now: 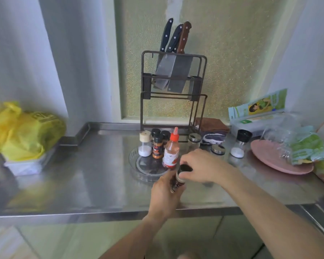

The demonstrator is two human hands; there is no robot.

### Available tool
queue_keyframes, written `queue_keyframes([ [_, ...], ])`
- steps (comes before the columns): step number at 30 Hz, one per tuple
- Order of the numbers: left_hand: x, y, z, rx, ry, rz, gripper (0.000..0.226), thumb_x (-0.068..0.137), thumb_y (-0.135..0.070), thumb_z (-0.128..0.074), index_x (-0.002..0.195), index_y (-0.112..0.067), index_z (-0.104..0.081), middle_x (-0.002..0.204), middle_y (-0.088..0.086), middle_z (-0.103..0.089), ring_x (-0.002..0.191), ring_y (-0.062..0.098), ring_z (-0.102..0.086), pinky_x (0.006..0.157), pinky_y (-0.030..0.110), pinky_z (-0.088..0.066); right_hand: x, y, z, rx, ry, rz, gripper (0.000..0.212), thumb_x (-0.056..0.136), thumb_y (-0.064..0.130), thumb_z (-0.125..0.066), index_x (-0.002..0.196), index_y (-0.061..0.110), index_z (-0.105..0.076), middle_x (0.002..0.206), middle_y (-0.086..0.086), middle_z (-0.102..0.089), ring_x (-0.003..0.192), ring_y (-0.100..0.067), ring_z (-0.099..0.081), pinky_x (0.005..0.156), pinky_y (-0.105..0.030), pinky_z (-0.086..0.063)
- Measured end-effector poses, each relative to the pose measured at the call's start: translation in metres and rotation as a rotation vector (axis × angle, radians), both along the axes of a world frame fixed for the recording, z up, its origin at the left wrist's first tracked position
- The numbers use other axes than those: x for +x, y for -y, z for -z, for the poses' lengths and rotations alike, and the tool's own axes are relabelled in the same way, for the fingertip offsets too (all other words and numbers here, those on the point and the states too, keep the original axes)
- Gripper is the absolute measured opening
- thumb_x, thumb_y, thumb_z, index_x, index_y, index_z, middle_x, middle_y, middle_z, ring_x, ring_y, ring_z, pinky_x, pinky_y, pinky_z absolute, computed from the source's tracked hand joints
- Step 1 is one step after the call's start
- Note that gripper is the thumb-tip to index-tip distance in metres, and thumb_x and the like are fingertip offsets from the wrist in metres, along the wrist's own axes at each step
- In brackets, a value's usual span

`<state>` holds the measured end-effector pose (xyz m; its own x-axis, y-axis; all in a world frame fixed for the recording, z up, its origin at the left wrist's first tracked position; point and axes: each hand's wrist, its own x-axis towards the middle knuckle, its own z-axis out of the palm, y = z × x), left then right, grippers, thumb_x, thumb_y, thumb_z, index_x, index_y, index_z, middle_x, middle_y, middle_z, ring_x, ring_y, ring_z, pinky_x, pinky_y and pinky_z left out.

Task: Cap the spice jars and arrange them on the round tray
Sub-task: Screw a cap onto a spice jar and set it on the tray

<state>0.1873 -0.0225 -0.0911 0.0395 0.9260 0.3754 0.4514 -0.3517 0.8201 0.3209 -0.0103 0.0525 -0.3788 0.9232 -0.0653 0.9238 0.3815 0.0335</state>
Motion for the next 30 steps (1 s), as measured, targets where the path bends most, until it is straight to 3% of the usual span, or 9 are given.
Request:
queue_keyframes([
  [2, -0.006, -0.002, 0.004, -0.017, 0.028, 0.014, 0.033, 0.080, -0.036, -0.075, 0.112, -0.033, -0.066, 0.094, -0.013, -0.076, 0.085, 0.006, -0.070, 0.081, 0.035, -0.059, -0.007, -0.001, 0.002, 0.004, 0.012, 0.033, 0.039, 0.089, 0.052, -0.066, 0.102, 0.016, -0.063, 0.094, -0.004, -0.065, 0.087, -0.026, -0.060, 0.063, -0.037, -0.042],
  [4, -0.009, -0.005, 0.007, -0.036, 0.062, 0.035, 0.037, 0.079, -0.037, -0.075, 0.114, -0.035, -0.065, 0.097, -0.014, -0.077, 0.089, 0.005, -0.072, 0.084, 0.037, -0.060, -0.009, -0.003, 0.002, -0.041, -0.052, 0.021, 0.047, 0.084, 0.044, -0.074, 0.123, 0.020, -0.060, 0.110, -0.001, -0.067, 0.102, -0.025, -0.063, 0.072, -0.033, -0.043],
  [8, -0.012, -0.008, 0.011, -0.039, 0.101, 0.044, 0.037, 0.077, -0.038, -0.076, 0.111, -0.042, -0.061, 0.095, -0.014, -0.078, 0.090, 0.004, -0.073, 0.084, 0.038, -0.061, -0.014, -0.006, -0.001, -0.002, 0.003, 0.042, 0.042, 0.084, 0.051, -0.070, 0.104, 0.015, -0.063, 0.099, -0.006, -0.071, 0.091, -0.029, -0.064, 0.076, -0.041, -0.054],
  [11, -0.014, -0.010, 0.015, -0.052, 0.134, 0.053, 0.040, 0.077, -0.040, -0.077, 0.114, -0.041, -0.060, 0.097, -0.013, -0.078, 0.090, 0.007, -0.074, 0.084, 0.039, -0.061, -0.020, -0.005, 0.000, -0.055, -0.014, 0.005, 0.046, 0.083, 0.035, -0.075, 0.123, 0.020, -0.057, 0.111, -0.002, -0.065, 0.099, -0.026, -0.061, 0.078, -0.039, -0.050],
  [14, -0.014, -0.010, 0.017, -0.053, 0.142, 0.052, 0.035, 0.078, -0.039, -0.077, 0.110, -0.039, -0.062, 0.093, -0.012, -0.078, 0.087, 0.008, -0.074, 0.081, 0.040, -0.062, -0.024, -0.006, 0.003, 0.012, 0.054, 0.045, 0.037, 0.086, 0.050, -0.066, 0.091, 0.014, -0.058, 0.084, -0.005, -0.061, 0.080, -0.029, -0.061, 0.065, -0.040, -0.047],
  [18, -0.015, -0.011, 0.019, -0.054, 0.149, 0.055, 0.039, 0.076, -0.040, -0.076, 0.112, -0.039, -0.062, 0.093, -0.011, -0.078, 0.087, 0.010, -0.074, 0.081, 0.040, -0.062, -0.028, -0.004, 0.007, -0.064, -0.001, 0.006, 0.036, 0.086, 0.040, -0.068, 0.116, 0.020, -0.060, 0.117, -0.005, -0.066, 0.105, -0.029, -0.063, 0.088, -0.043, -0.055],
  [20, -0.015, -0.012, 0.019, -0.059, 0.149, 0.061, 0.037, 0.077, -0.040, -0.076, 0.112, -0.037, -0.063, 0.093, -0.011, -0.078, 0.086, 0.009, -0.074, 0.081, 0.041, -0.061, -0.026, -0.004, 0.007, -0.023, 0.021, 0.044, 0.040, 0.087, 0.050, -0.064, 0.110, 0.016, -0.061, 0.110, -0.007, -0.066, 0.102, -0.031, -0.064, 0.086, -0.044, -0.056],
  [26, -0.015, -0.012, 0.020, -0.062, 0.136, 0.054, 0.035, 0.077, -0.040, -0.076, 0.110, -0.036, -0.064, 0.092, -0.011, -0.078, 0.086, 0.009, -0.073, 0.080, 0.040, -0.061, -0.024, -0.003, 0.007, 0.023, 0.015, 0.048, 0.050, 0.089, 0.048, -0.065, 0.129, 0.018, -0.055, 0.123, -0.007, -0.065, 0.108, -0.031, -0.063, 0.089, -0.041, -0.054],
  [30, -0.016, -0.012, 0.019, -0.063, 0.130, 0.044, 0.038, 0.075, -0.043, -0.075, 0.110, -0.037, -0.061, 0.092, -0.009, -0.077, 0.086, 0.012, -0.073, 0.080, 0.041, -0.061, -0.025, -0.002, 0.008, -0.023, -0.001, 0.037, 0.051, 0.088, 0.034, -0.070, 0.133, 0.020, -0.049, 0.125, -0.006, -0.062, 0.111, -0.029, -0.060, 0.087, -0.039, -0.051],
])
